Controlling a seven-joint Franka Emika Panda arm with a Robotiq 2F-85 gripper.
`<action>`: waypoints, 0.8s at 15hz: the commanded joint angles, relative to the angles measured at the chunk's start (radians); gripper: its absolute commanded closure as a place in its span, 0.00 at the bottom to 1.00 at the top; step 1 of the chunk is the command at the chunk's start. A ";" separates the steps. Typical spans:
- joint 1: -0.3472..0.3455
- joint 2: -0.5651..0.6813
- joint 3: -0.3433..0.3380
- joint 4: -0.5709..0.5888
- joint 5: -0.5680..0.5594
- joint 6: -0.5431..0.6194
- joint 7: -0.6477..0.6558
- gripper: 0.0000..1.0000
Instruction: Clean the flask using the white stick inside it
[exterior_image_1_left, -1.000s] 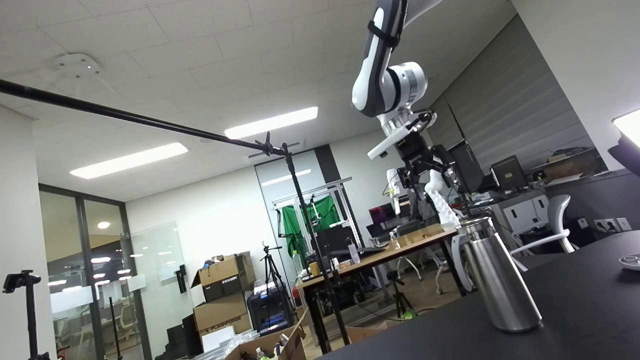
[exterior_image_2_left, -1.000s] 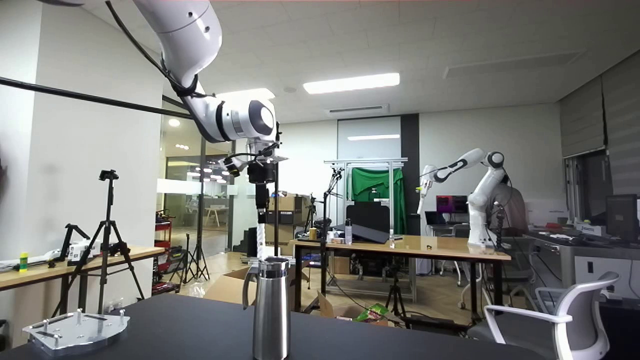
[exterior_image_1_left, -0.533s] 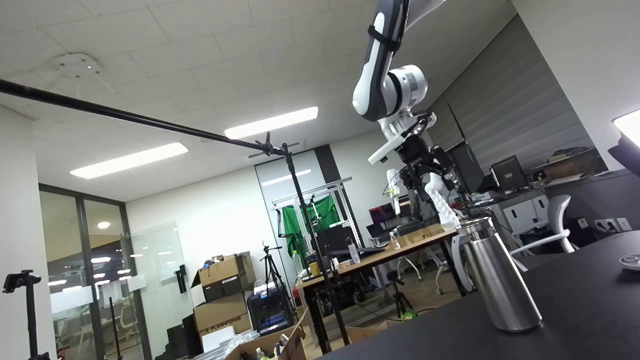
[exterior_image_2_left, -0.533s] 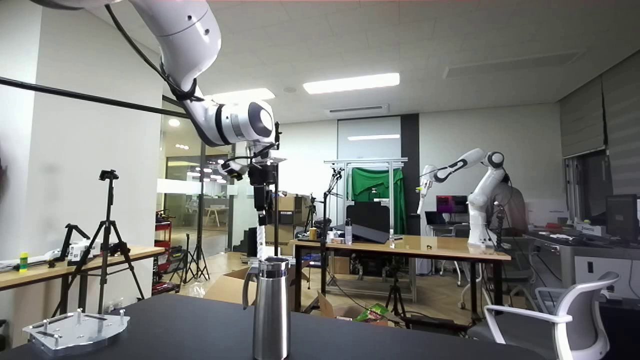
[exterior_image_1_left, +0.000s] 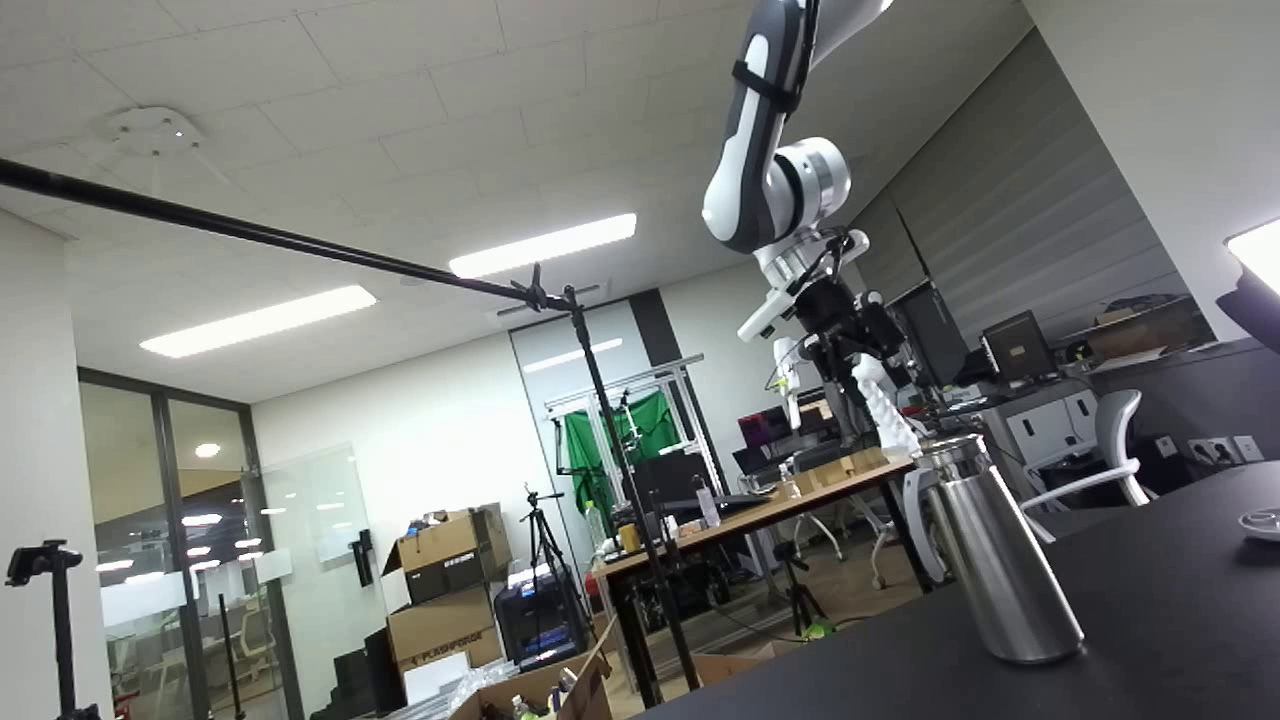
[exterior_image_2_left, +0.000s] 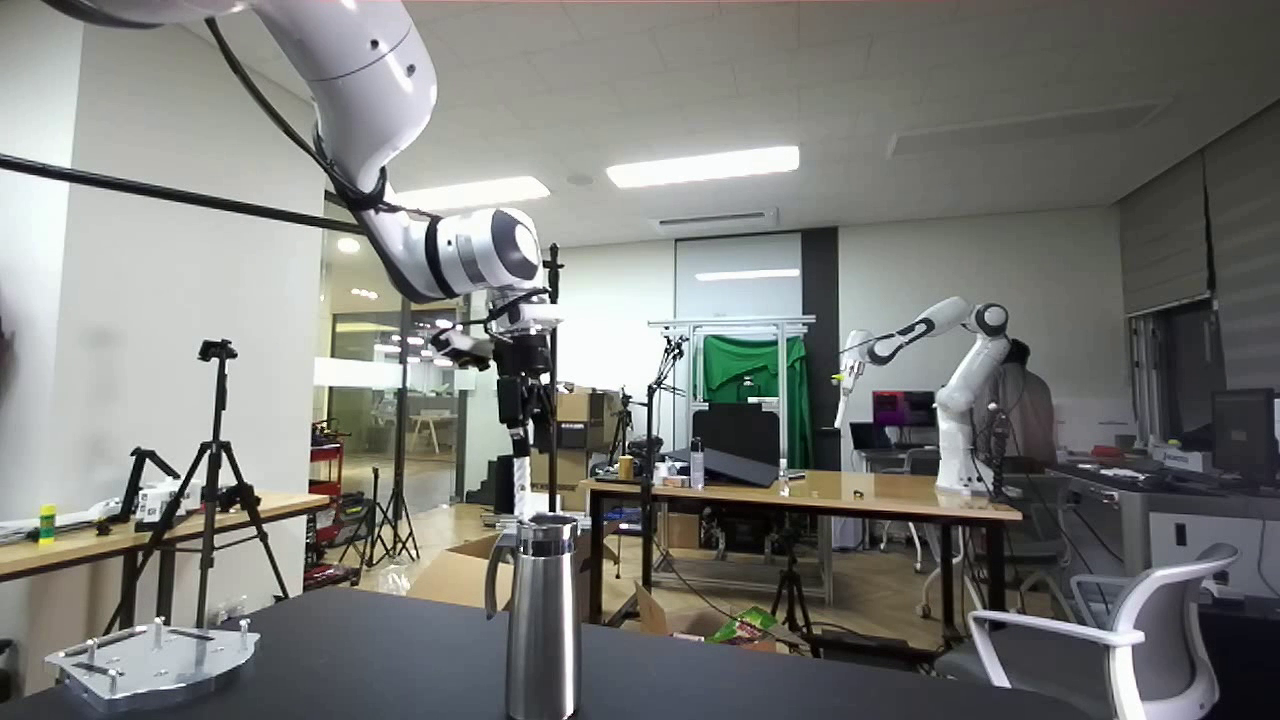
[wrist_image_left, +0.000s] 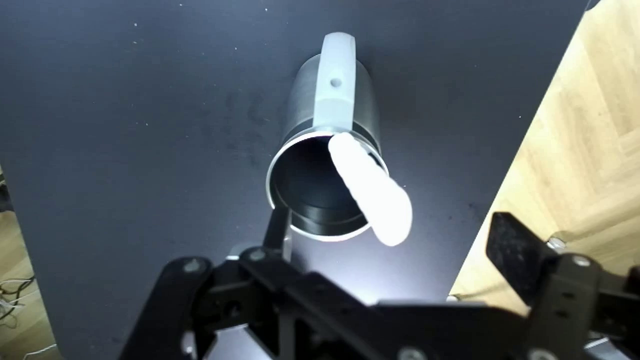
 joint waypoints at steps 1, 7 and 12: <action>0.001 0.037 0.007 0.047 -0.008 -0.036 0.039 0.00; 0.008 0.067 0.013 0.064 -0.007 -0.036 0.028 0.40; 0.007 0.064 0.019 0.062 -0.006 -0.042 0.005 0.75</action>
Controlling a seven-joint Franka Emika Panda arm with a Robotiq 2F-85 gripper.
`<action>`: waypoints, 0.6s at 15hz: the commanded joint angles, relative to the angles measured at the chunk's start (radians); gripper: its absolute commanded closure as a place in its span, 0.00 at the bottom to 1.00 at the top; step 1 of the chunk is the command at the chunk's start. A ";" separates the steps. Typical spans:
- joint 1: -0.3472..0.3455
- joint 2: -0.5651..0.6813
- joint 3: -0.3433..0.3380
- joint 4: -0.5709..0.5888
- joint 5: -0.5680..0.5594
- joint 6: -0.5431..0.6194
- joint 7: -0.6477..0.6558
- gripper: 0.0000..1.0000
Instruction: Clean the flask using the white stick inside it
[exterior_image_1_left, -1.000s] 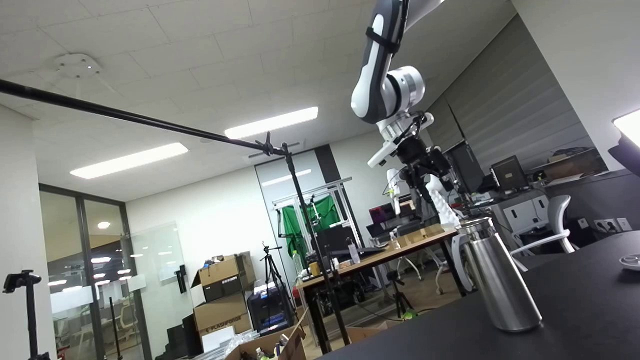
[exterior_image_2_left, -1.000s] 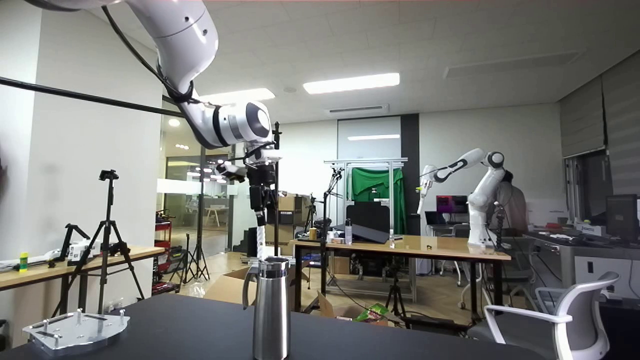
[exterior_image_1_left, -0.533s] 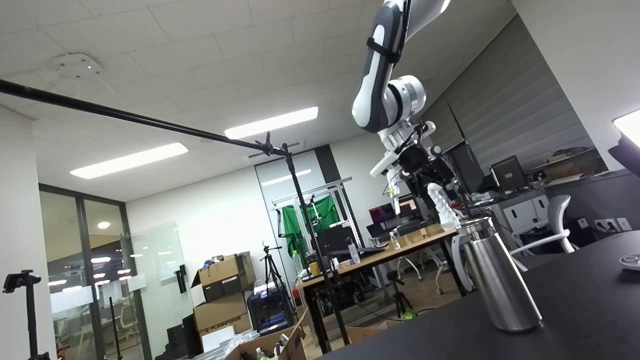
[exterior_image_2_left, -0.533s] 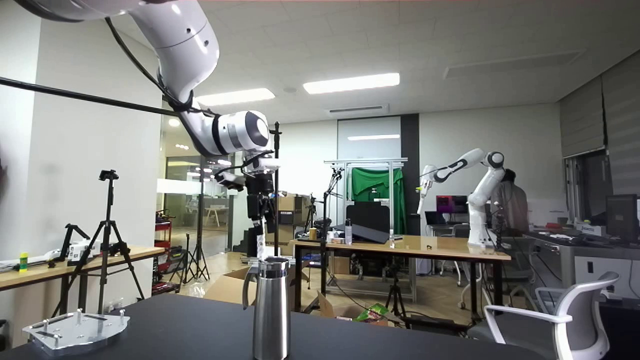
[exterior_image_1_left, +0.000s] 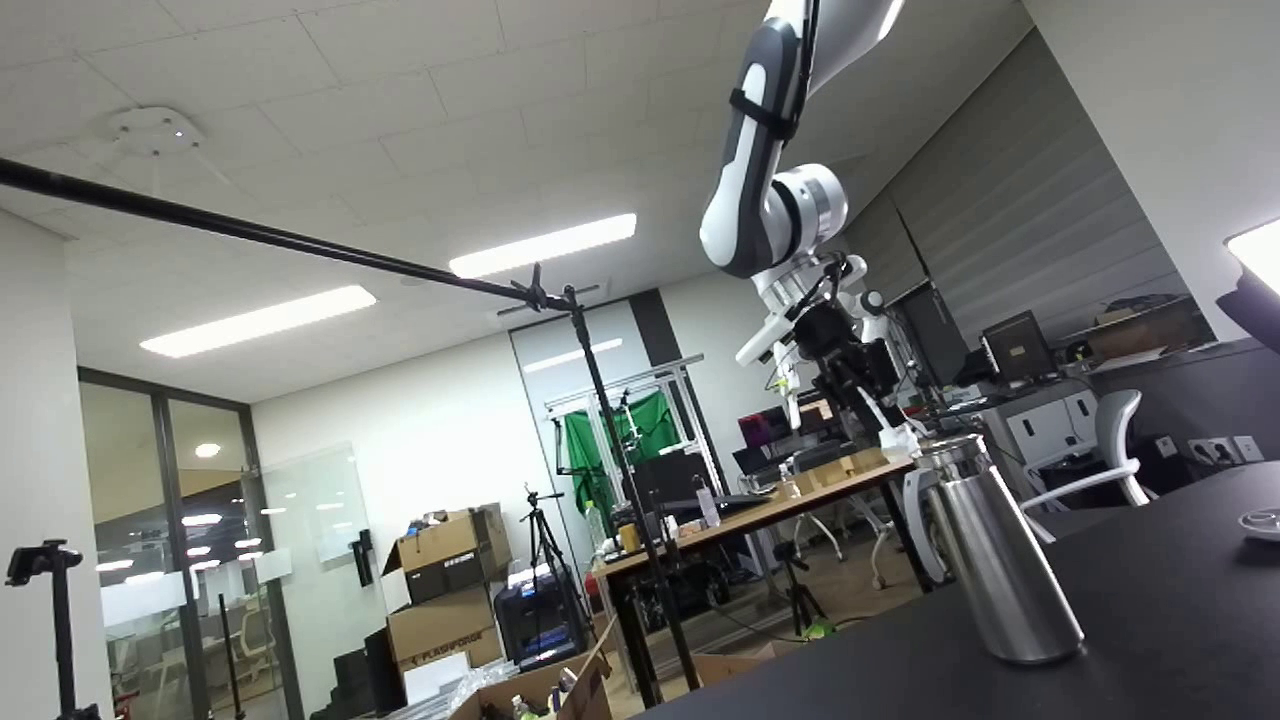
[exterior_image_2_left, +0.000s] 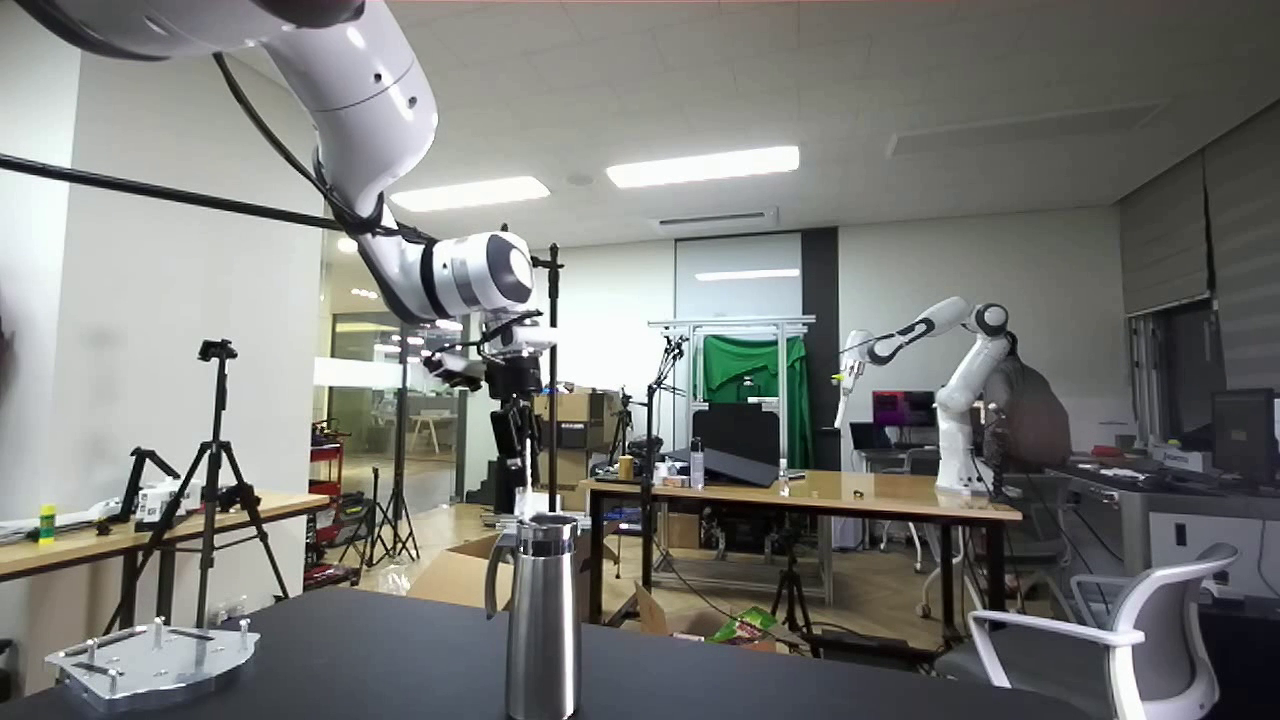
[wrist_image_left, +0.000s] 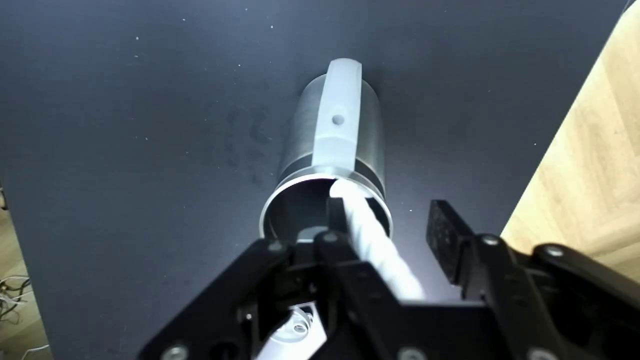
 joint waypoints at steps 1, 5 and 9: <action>-0.002 0.000 0.007 0.028 -0.006 -0.039 -0.002 0.81; -0.005 -0.071 0.012 -0.066 -0.022 0.057 -0.063 1.00; -0.016 -0.169 0.025 -0.180 -0.024 0.149 -0.148 0.96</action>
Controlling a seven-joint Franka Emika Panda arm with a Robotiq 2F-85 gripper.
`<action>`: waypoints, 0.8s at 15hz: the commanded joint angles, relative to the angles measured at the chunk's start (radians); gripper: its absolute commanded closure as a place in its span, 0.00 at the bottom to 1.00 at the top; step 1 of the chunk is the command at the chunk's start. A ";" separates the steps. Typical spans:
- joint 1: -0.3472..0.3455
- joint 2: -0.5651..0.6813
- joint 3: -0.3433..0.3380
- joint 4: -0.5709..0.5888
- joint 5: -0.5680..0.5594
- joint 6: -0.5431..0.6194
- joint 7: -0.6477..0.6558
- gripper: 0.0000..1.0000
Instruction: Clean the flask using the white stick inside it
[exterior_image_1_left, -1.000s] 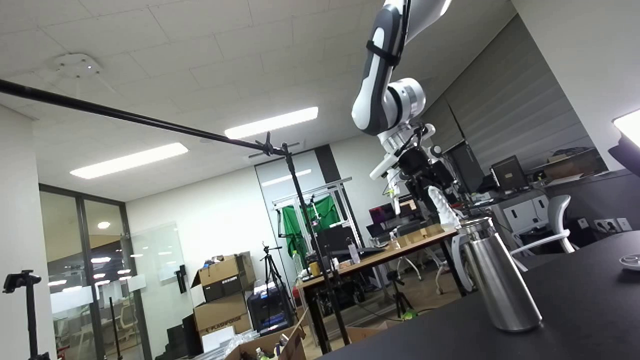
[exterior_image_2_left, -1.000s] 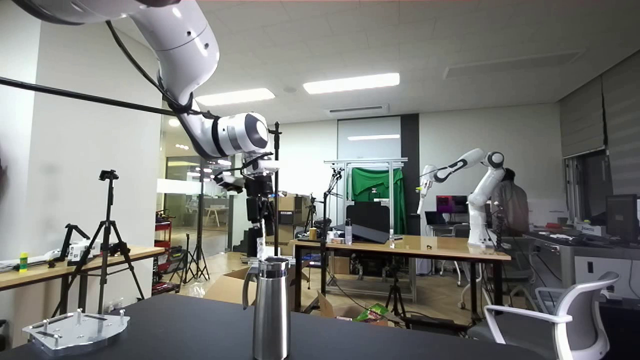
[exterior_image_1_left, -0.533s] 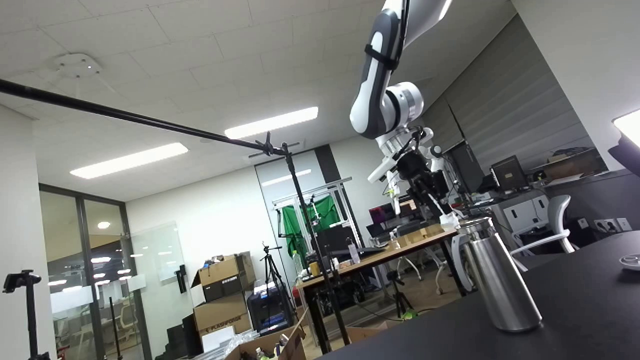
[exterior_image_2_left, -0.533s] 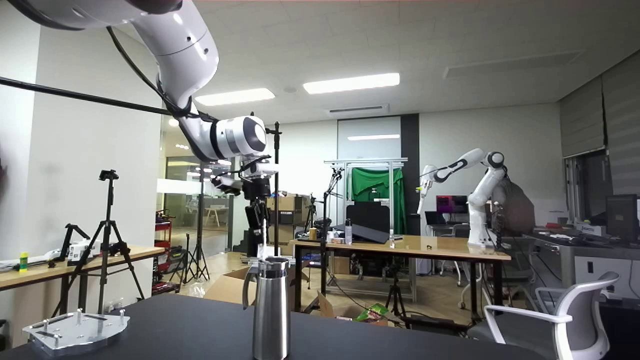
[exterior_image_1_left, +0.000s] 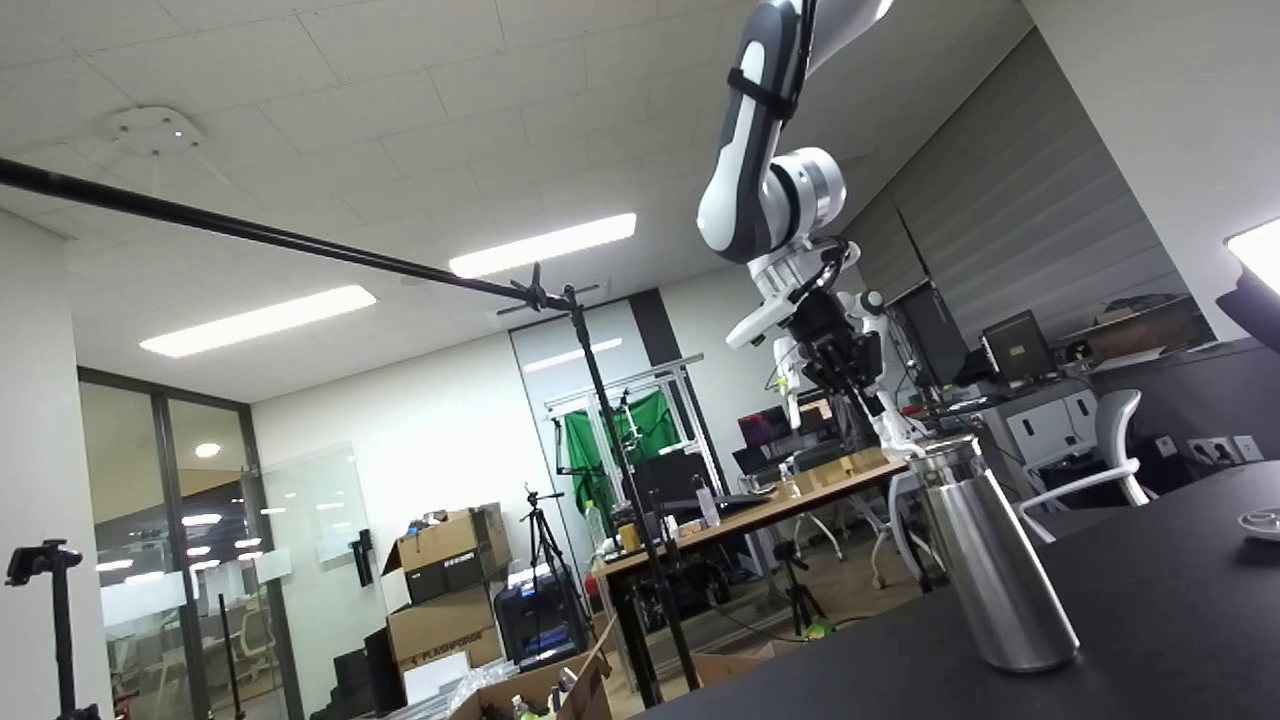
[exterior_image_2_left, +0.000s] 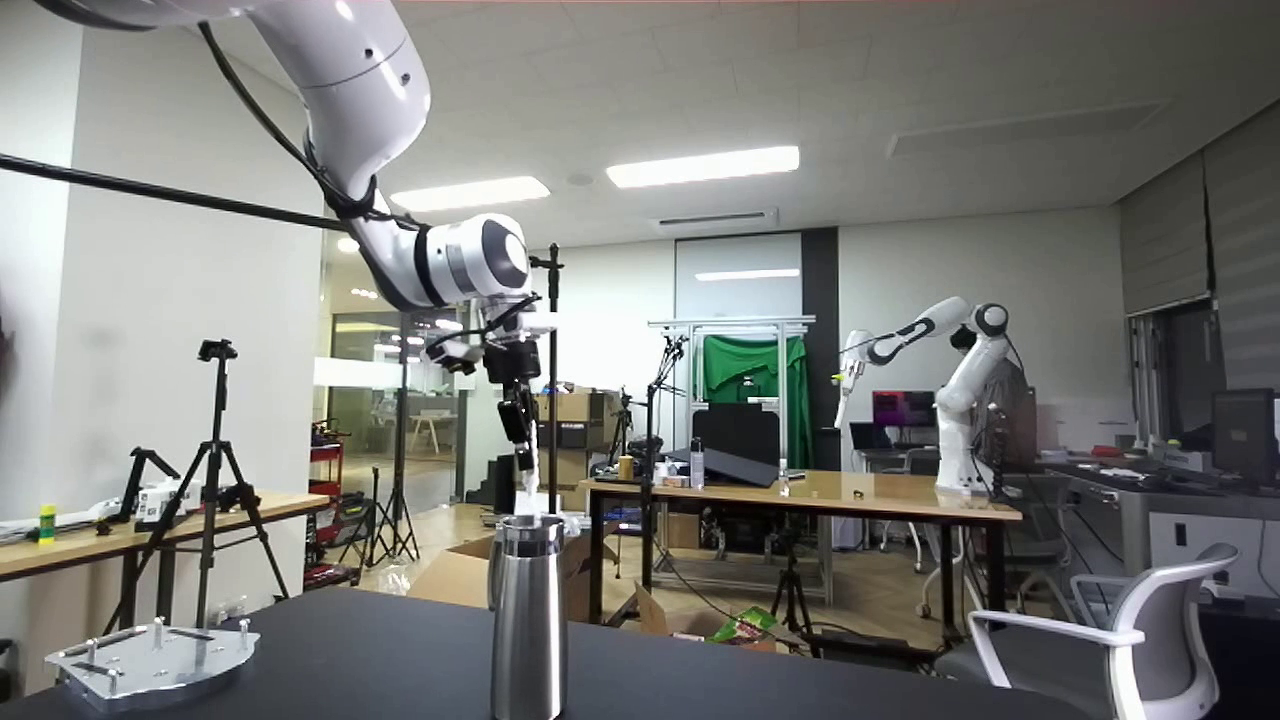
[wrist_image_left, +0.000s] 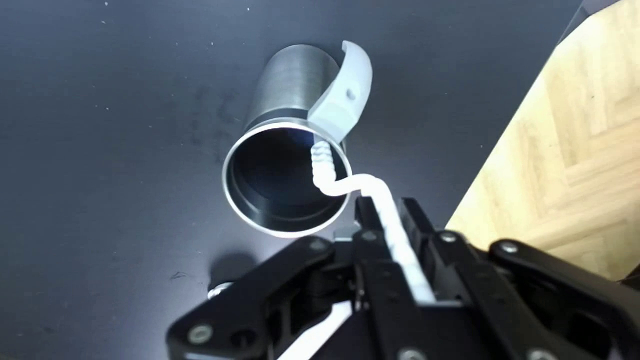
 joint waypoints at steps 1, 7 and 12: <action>-0.022 -0.138 0.025 -0.157 0.004 0.084 -0.077 0.96; -0.041 -0.329 0.040 -0.387 -0.003 0.222 -0.183 0.96; -0.100 -0.354 0.028 -0.476 0.017 0.353 -0.229 0.96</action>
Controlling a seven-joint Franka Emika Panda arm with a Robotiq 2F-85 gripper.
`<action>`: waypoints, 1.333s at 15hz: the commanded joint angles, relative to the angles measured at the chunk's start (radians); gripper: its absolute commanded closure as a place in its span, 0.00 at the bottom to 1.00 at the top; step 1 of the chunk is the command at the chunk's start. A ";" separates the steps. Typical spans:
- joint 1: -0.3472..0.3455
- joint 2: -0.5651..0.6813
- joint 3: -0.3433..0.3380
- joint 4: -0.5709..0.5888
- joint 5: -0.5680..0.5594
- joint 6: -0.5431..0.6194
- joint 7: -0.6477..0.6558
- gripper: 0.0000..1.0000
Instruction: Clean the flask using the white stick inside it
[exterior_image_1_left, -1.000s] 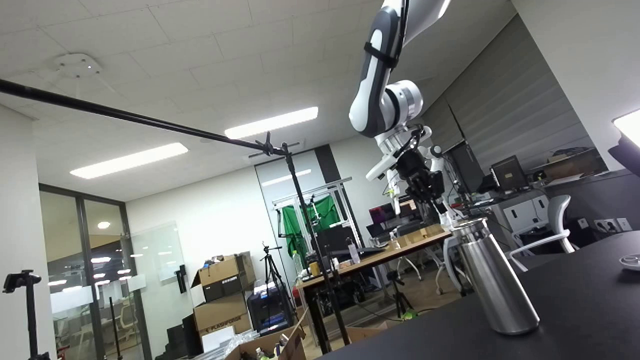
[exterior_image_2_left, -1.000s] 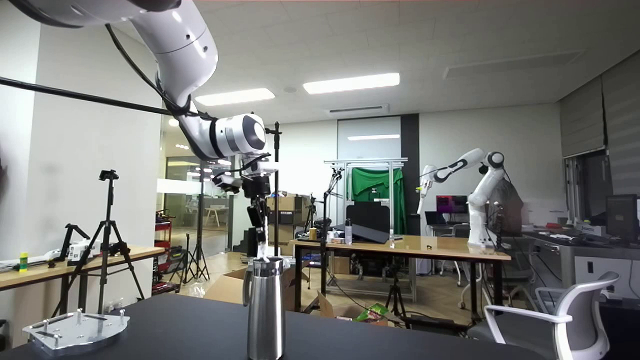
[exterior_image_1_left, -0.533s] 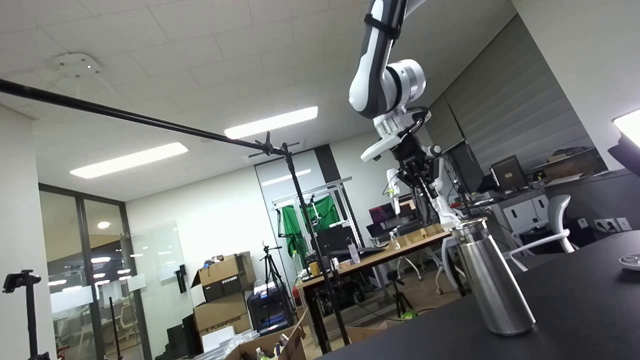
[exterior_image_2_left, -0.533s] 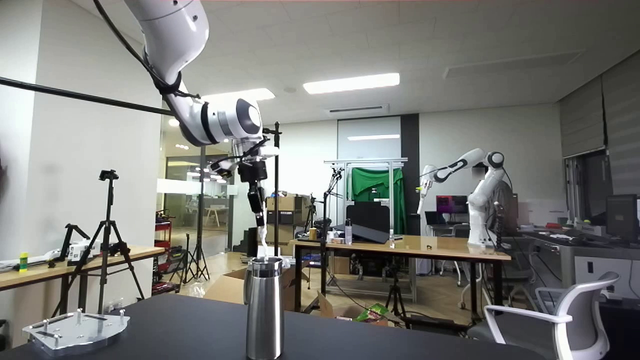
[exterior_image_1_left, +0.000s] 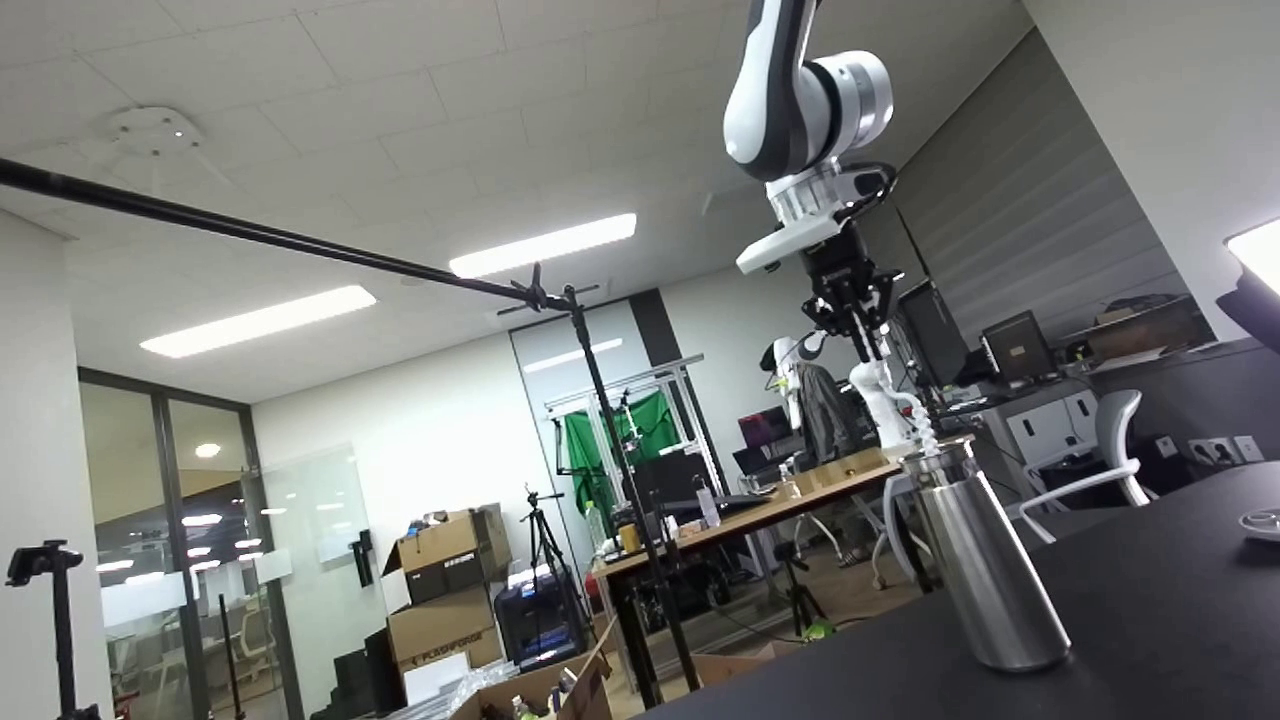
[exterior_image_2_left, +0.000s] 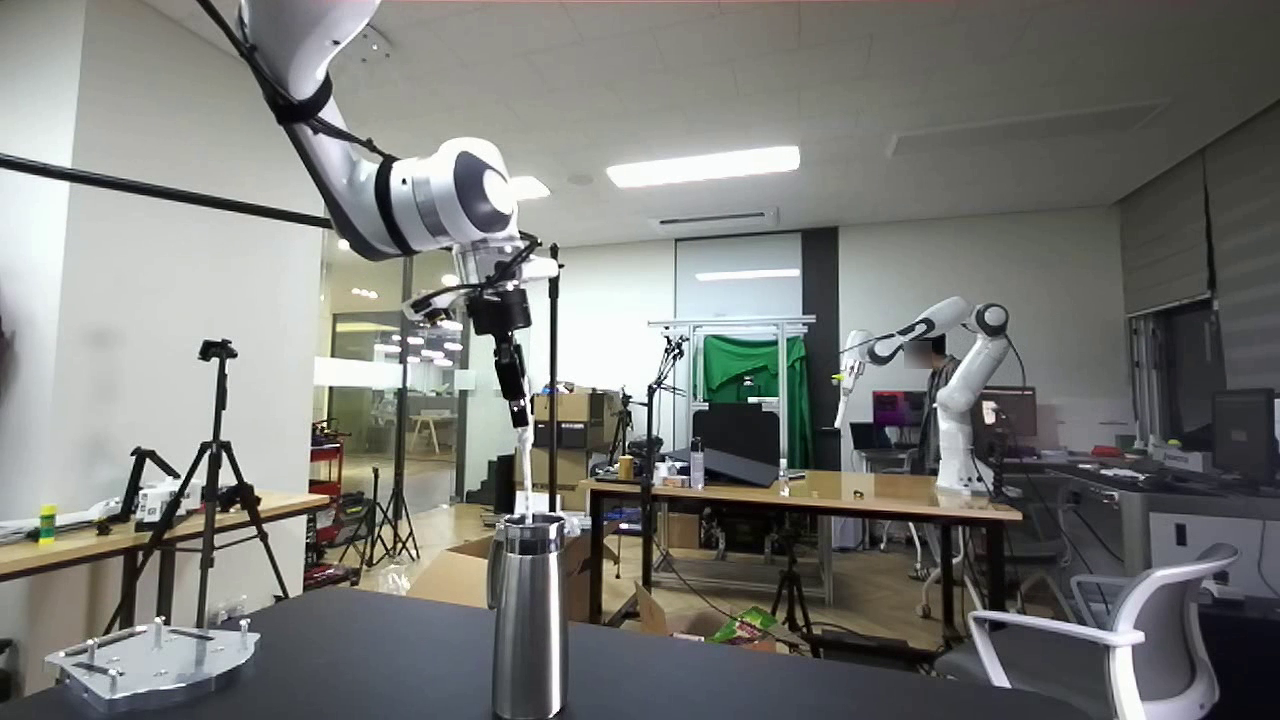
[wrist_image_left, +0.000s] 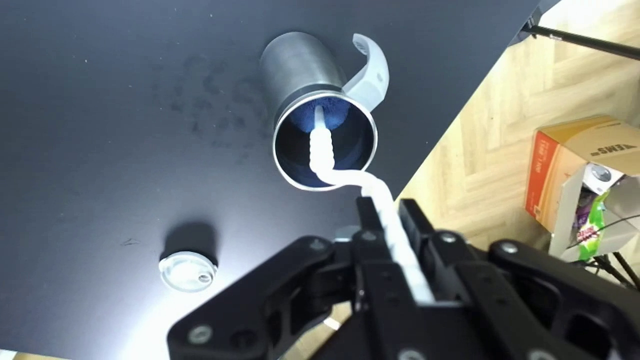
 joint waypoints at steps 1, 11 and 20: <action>-0.061 0.004 -0.005 -0.055 0.012 0.091 -0.035 0.96; -0.045 0.168 -0.050 0.005 -0.016 0.190 -0.029 0.96; -0.015 0.067 -0.017 0.091 0.000 -0.133 -0.103 0.96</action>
